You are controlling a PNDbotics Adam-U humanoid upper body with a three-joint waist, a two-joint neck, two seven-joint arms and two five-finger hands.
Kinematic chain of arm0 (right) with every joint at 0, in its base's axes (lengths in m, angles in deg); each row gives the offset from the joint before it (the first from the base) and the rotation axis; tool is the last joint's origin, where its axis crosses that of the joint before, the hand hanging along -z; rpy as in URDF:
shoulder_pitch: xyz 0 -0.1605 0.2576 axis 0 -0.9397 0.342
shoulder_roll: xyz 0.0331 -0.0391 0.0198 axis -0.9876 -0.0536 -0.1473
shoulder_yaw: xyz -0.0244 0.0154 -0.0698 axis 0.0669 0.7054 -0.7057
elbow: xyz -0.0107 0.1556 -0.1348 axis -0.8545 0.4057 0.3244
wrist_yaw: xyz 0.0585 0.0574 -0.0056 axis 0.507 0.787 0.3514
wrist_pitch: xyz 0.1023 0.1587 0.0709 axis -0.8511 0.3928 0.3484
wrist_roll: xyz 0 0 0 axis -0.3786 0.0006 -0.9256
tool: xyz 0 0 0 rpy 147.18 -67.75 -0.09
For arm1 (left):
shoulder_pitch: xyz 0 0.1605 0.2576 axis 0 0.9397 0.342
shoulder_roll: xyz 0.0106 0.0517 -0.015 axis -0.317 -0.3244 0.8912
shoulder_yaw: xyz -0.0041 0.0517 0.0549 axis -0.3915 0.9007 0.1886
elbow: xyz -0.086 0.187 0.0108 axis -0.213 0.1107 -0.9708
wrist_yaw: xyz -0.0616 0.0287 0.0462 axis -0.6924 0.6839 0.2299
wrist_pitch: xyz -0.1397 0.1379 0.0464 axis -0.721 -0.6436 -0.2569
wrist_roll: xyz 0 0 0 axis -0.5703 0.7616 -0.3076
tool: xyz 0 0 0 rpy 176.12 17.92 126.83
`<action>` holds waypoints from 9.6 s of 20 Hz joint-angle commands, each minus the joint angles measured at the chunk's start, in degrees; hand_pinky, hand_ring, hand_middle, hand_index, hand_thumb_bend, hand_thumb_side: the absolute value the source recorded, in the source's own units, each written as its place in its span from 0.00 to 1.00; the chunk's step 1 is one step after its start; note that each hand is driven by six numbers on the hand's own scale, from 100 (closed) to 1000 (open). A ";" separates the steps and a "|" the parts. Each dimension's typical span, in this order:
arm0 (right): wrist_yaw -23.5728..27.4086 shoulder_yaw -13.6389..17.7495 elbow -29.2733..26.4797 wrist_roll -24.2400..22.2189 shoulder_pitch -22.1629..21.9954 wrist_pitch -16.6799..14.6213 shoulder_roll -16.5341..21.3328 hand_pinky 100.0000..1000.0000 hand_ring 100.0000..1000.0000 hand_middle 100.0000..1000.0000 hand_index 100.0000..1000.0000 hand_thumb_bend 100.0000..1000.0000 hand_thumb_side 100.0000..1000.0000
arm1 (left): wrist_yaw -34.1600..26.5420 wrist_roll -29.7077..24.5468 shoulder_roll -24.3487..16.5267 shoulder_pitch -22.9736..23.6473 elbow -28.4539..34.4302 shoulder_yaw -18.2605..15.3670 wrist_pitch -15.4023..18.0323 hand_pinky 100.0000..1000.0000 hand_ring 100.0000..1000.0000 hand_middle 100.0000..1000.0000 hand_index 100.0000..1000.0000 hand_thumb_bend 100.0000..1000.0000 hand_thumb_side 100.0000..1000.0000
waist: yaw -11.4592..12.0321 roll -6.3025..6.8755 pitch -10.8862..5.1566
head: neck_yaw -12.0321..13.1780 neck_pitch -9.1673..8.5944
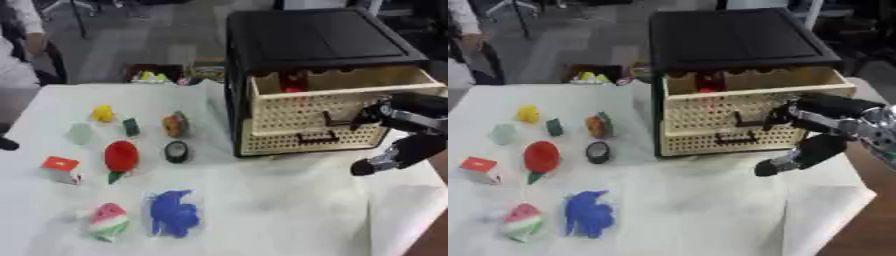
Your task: Pick up objects from table and place into drawer.
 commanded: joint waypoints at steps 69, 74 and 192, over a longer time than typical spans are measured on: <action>6.30 -0.02 -6.05 3.19 -1.14 -2.82 3.89 0.00 0.00 0.00 0.70 0.78 0.90 | 0.45 -0.40 -0.72 -0.75 0.94 -0.22 -0.24 0.46 0.59 0.59 0.66 0.00 1.00 | -0.28 -0.47 -0.62 | 0.08 -1.19; 7.65 -0.28 -6.68 2.77 -0.76 -2.38 3.91 0.00 0.00 0.00 0.70 0.77 0.89 | 0.42 -0.47 -0.74 -0.76 0.94 -0.24 -0.34 0.46 0.59 0.59 0.66 0.00 1.00 | -0.22 -0.57 -0.67 | 0.01 -1.32; 12.01 19.74 -14.93 21.06 -5.72 3.97 -4.50 0.00 0.00 0.00 0.74 0.25 1.00 | 0.93 0.38 -1.47 -0.69 0.94 -1.06 -0.16 0.44 0.60 0.59 0.66 0.00 1.00 | -3.09 -0.05 -1.45 | 3.17 0.14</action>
